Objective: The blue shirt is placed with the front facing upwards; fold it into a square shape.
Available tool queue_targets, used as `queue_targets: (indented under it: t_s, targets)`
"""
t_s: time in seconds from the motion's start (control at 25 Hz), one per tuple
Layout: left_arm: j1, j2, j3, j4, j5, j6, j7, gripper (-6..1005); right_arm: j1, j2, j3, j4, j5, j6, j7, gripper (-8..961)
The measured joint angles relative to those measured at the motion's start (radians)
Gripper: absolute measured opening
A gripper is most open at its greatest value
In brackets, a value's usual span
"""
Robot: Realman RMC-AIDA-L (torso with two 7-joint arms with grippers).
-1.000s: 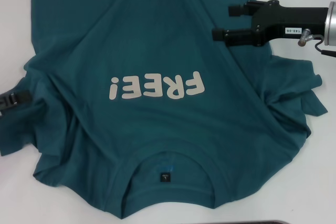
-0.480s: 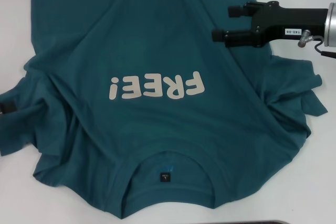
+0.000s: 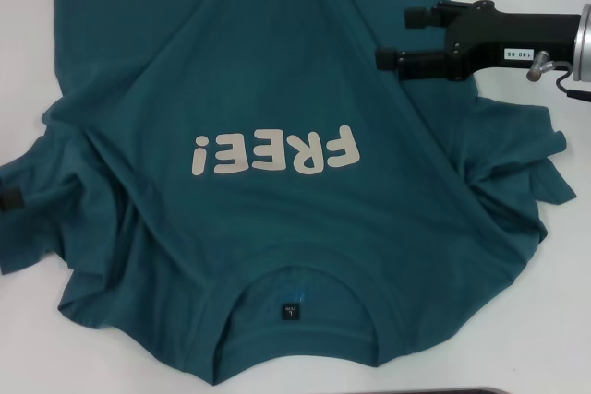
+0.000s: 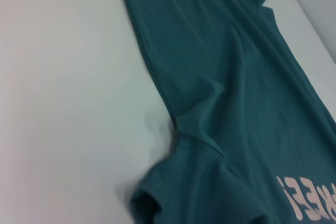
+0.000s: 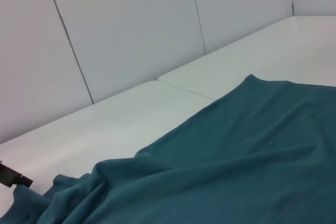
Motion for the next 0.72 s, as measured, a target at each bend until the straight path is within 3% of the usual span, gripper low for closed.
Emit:
queue_targets:
  t_s: [0.72]
  targets:
    - [-0.039,-0.007,0.029,0.001,0.051,0.015,-0.003,779,-0.002,0.0,0.023,0.0,0.0,-0.006,0.002,926]
